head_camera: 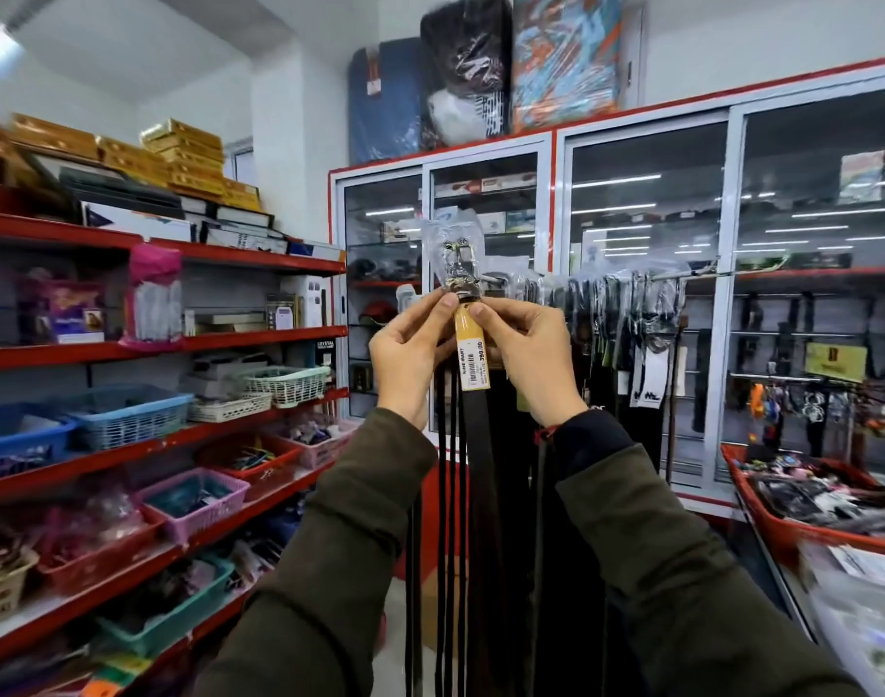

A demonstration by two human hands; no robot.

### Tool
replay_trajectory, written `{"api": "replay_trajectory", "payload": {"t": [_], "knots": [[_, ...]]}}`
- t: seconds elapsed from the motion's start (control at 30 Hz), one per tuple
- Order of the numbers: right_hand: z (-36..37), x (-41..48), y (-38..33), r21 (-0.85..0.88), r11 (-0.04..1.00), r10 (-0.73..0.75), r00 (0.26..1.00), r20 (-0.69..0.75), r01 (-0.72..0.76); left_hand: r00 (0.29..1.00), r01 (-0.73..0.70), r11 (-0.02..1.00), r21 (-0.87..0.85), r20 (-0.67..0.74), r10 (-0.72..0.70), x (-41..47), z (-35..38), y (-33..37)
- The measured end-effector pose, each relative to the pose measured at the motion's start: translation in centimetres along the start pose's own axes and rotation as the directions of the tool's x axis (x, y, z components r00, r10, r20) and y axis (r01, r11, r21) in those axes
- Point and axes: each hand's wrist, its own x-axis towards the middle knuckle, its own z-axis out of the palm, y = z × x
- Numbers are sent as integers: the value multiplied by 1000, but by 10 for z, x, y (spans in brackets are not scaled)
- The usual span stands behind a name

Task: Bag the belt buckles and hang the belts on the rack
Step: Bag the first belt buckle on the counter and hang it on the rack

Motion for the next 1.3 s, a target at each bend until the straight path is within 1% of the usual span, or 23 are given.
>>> {"api": "replay_trajectory", "payload": {"t": [0.17,0.3,0.37,0.47,0.53,0.57,0.6,0.63,0.67,0.73,0.77,0.8,0.83,0.87,0.97,1.03,1.13,1.3], "knots": [[-3,0,-2,35,998,45,999,0,-45,998,65,997,-30,-4,-65,5,2,-3],[-6,-4,4,85,989,119,993,28,-121,983,182,980,-74,-4,-183,10,-2,-12],[-7,-4,8,110,979,166,985,43,-169,974,224,973,-60,-11,-225,12,-2,-16],[-9,-2,16,113,972,201,979,33,-204,971,238,971,-33,-23,-239,14,-2,-23],[-11,-3,22,65,979,195,981,13,-195,983,178,984,2,-45,-178,13,-1,-29],[-13,-5,26,16,984,175,985,-5,-175,993,103,992,71,-64,-99,12,0,-34],[-15,-7,30,-53,989,135,990,-30,-137,997,4,984,179,-77,10,10,0,-39],[-18,-12,34,-126,987,88,995,-53,-95,989,-104,949,298,-66,130,6,0,-45],[-22,-19,38,-189,981,41,996,-75,-55,973,-197,898,392,-37,230,0,0,-50],[-30,-38,44,-265,964,-42,993,-114,11,926,-346,774,530,62,371,-17,-3,-63],[-34,-47,47,-293,955,-78,989,-125,39,890,-423,682,596,132,436,-25,-5,-70],[-39,-55,53,-331,941,-111,986,-126,64,860,-476,592,650,204,468,-34,-7,-78],[-44,-63,58,-379,921,-142,983,-118,88,843,-505,529,683,259,470,-42,-7,-85],[-49,-72,64,-437,893,-168,980,-104,107,840,-516,486,706,304,450,-51,-7,-92],[-66,-96,79,-610,781,-227,971,-71,137,839,-524,371,767,389,381,-77,-5,-111],[-78,-112,85,-703,700,-240,968,-67,125,837,-530,315,787,428,341,-91,-4,-122],[-98,-137,92,-775,628,-197,978,-77,66,847,-524,292,800,453,279,-115,-2,-138],[-138,-180,98,-855,518,-109,988,-105,-34,864,-504,341,794,473,175,-161,9,-165]]}}
